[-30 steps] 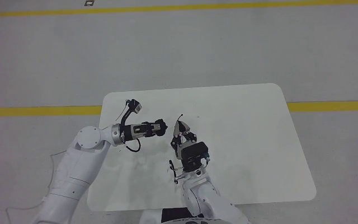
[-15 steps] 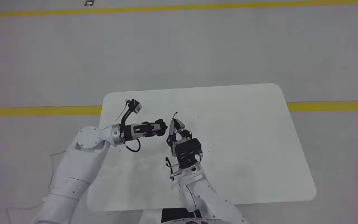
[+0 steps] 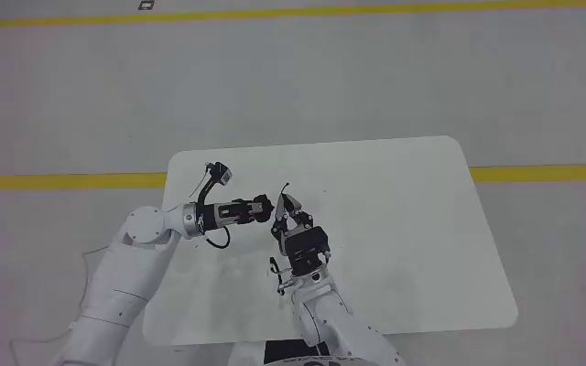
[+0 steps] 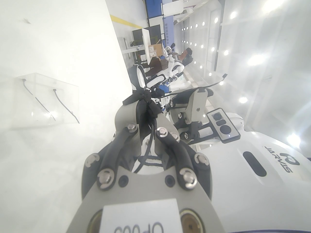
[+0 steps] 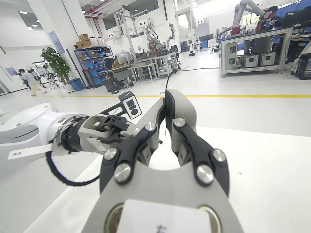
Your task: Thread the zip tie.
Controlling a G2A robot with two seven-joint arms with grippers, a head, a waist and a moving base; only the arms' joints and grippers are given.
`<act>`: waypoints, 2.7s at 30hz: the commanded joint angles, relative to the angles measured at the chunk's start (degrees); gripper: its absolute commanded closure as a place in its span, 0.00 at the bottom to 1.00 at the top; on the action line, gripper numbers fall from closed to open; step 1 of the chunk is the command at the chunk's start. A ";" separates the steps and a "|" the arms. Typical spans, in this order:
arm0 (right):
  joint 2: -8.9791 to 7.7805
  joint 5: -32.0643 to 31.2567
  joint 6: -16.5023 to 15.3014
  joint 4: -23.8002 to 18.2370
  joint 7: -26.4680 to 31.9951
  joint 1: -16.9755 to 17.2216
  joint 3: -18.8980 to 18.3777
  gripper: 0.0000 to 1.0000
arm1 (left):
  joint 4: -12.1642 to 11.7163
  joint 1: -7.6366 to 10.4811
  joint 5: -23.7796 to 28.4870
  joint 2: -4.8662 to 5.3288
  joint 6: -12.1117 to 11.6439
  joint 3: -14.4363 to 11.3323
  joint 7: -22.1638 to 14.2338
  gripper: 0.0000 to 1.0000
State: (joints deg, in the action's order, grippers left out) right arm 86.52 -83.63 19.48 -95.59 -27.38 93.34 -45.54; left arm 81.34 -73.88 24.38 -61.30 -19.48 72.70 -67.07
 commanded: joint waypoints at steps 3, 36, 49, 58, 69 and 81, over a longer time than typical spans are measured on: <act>0.00 0.00 0.00 0.00 0.00 0.00 0.00 1.00 | 0.00 0.00 0.00 0.00 0.00 0.00 0.00 1.00; -0.06 -1.03 0.00 0.22 1.24 -0.43 -0.28 1.00 | 5.94 -5.68 -3.11 -0.29 0.00 -0.53 14.14 1.00; 1.41 -1.89 0.00 1.40 2.24 -0.58 -1.54 1.00 | 5.94 -5.68 -3.11 -0.29 0.00 -0.53 14.14 1.00; 1.94 -1.93 0.00 2.14 2.30 -1.13 -1.48 1.00 | 5.94 -5.68 -3.11 -0.29 0.00 -0.53 14.14 1.00; 2.17 -2.08 0.00 2.27 2.49 -1.12 -1.71 1.00 | 5.94 -5.68 -3.11 -0.29 0.00 -0.53 14.14 1.00; 1.93 -2.22 0.00 2.06 3.01 -0.94 -1.64 1.00 | 5.94 -5.68 -3.11 -0.29 0.00 -0.53 14.14 1.00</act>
State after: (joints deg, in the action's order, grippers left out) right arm 88.46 -85.83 19.48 -93.51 -24.41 92.38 -47.16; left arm 87.28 -79.56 21.27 -61.59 -19.48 72.18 -52.93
